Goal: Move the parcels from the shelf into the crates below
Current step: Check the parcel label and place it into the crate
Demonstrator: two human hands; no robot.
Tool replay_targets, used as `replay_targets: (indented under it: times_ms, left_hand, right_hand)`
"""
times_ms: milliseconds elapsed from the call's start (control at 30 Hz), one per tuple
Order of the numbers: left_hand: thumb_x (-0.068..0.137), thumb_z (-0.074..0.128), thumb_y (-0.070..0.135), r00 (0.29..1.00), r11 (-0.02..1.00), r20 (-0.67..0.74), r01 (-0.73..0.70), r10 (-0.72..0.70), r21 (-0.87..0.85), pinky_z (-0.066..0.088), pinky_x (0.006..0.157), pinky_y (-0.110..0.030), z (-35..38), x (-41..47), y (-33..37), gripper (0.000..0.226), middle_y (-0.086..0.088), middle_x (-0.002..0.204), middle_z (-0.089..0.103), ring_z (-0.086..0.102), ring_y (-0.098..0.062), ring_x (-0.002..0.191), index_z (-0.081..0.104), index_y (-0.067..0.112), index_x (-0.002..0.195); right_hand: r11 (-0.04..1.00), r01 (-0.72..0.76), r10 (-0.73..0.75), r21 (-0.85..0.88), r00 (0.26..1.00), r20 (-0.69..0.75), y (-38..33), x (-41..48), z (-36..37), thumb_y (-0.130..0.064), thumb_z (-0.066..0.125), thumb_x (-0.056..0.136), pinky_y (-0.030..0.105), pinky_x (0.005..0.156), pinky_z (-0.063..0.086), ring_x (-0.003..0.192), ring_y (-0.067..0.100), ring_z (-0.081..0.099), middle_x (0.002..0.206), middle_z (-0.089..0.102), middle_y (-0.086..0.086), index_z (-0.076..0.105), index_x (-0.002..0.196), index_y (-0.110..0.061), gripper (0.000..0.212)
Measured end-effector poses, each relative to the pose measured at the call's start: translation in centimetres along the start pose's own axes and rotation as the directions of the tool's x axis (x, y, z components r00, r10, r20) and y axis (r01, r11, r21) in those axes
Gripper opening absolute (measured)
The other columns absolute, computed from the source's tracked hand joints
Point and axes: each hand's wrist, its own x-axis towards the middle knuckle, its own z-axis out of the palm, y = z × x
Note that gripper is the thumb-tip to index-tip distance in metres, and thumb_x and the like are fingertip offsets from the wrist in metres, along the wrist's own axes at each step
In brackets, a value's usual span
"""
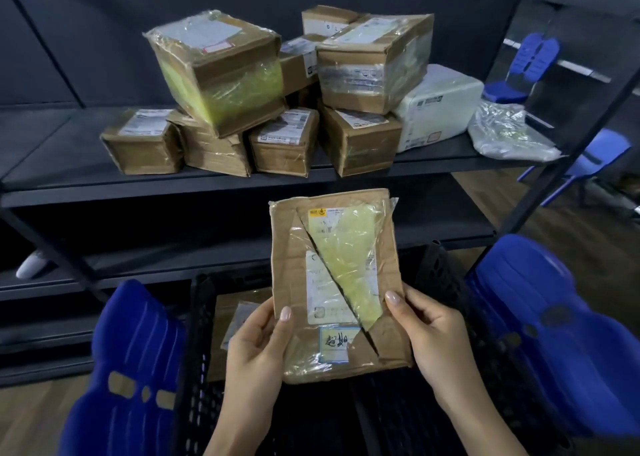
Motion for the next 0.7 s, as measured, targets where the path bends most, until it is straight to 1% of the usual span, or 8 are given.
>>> replay_targets:
  times_ms: [100, 167, 233, 267, 333, 500, 633, 700]
  left_hand:
    - [0.086, 0.056, 0.025, 0.999, 0.997, 0.042, 0.015, -0.018, 0.071, 0.054, 0.081, -0.041, 3.6, 0.7, -1.8, 0.024, -0.005, 0.097, 0.076, 0.071, -0.023, 0.093, 0.071, 0.019, 0.104]
    - [0.09, 0.055, 0.023, 0.998, 0.992, 0.039, 0.038, -0.042, 0.116, 0.053, 0.084, -0.044, 6.1, 1.5, -3.2, 0.021, -0.004, 0.097, 0.076, 0.071, -0.023, 0.094, 0.071, 0.02, 0.104]
    - [0.093, 0.055, 0.022, 0.997, 0.984, 0.016, 0.071, -0.075, 0.165, 0.054, 0.086, -0.047, 8.5, 2.4, -4.8, 0.02, -0.002, 0.096, 0.076, 0.071, -0.023, 0.093, 0.071, 0.021, 0.105]
    - [0.094, 0.055, 0.022, 0.996, 0.978, 0.004, 0.085, -0.087, 0.191, 0.055, 0.086, -0.048, 9.6, 3.0, -5.6, 0.019, -0.001, 0.094, 0.076, 0.072, -0.022, 0.092, 0.071, 0.023, 0.105]
    - [0.094, 0.056, 0.02, 0.995, 0.962, -0.026, 0.095, -0.092, 0.255, 0.056, 0.082, -0.045, 11.5, 4.0, -7.3, 0.019, 0.002, 0.091, 0.077, 0.073, -0.018, 0.088, 0.072, 0.027, 0.102]
    - [0.089, 0.064, 0.014, 0.982, 0.903, -0.15, 0.168, -0.117, 0.395, 0.059, 0.072, -0.038, 14.2, 6.5, -12.3, 0.02, 0.009, 0.077, 0.076, 0.073, -0.01, 0.076, 0.074, 0.032, 0.09]
    - [0.089, 0.063, 0.018, 0.958, 0.787, -0.261, 0.249, -0.116, 0.564, 0.046, 0.053, -0.023, 14.8, 8.6, -17.1, 0.023, 0.008, 0.057, 0.067, 0.058, -0.004, 0.052, 0.07, 0.031, 0.071]
    - [0.09, 0.059, 0.02, 0.941, 0.696, -0.32, 0.301, -0.107, 0.652, 0.04, 0.048, -0.023, 14.8, 9.7, -19.7, 0.023, 0.003, 0.055, 0.063, 0.053, -0.007, 0.049, 0.065, 0.022, 0.068]
  right_hand:
    - [0.989, 0.025, -0.031, -0.146, 0.999, -0.042, 0.7, 1.3, -3.6, -0.051, 0.059, 0.077, 0.027, 0.082, 0.056, 0.093, 0.004, 0.07, 0.1, 0.073, -0.02, 0.066, 0.121, -0.026, 0.051]
    - [0.976, 0.015, -0.031, -0.219, 0.997, -0.071, 1.2, 2.7, -6.2, -0.052, 0.059, 0.077, 0.033, 0.08, 0.058, 0.09, 0.013, 0.071, 0.095, 0.073, -0.021, 0.066, 0.12, -0.027, 0.05]
    - [0.971, -0.007, -0.014, -0.241, 0.996, -0.085, 2.3, 4.4, -8.6, -0.043, 0.062, 0.081, 0.039, 0.082, 0.058, 0.094, 0.021, 0.07, 0.092, 0.074, -0.018, 0.066, 0.117, -0.03, 0.038]
    - [0.97, -0.014, -0.006, -0.244, 0.997, -0.082, 3.1, 5.3, -9.8, -0.037, 0.064, 0.083, 0.033, 0.084, 0.057, 0.096, 0.016, 0.069, 0.093, 0.073, -0.02, 0.066, 0.115, -0.031, 0.032]
    - [0.964, -0.033, 0.015, -0.264, 0.998, -0.068, 4.7, 7.2, -11.7, -0.029, 0.066, 0.086, 0.025, 0.087, 0.055, 0.099, 0.008, 0.068, 0.098, 0.073, -0.019, 0.067, 0.116, -0.026, 0.03]
    - [0.936, -0.124, 0.121, -0.33, 0.992, -0.032, 9.5, 11.3, -14.5, -0.026, 0.068, 0.087, 0.025, 0.096, 0.049, 0.107, 0.003, 0.063, 0.115, 0.069, -0.004, 0.065, 0.121, -0.013, 0.036]
    - [0.898, -0.205, 0.216, -0.388, 0.976, -0.015, 14.8, 13.6, -14.5, -0.025, 0.067, 0.088, 0.008, 0.086, 0.044, 0.103, 0.0, 0.061, 0.12, 0.067, -0.001, 0.063, 0.122, -0.008, 0.038]
    - [0.872, -0.263, 0.282, -0.414, 0.959, -0.014, 17.9, 14.7, -14.1, -0.028, 0.066, 0.089, 0.001, 0.078, 0.042, 0.1, -0.002, 0.061, 0.122, 0.066, 0.0, 0.062, 0.124, -0.007, 0.041]
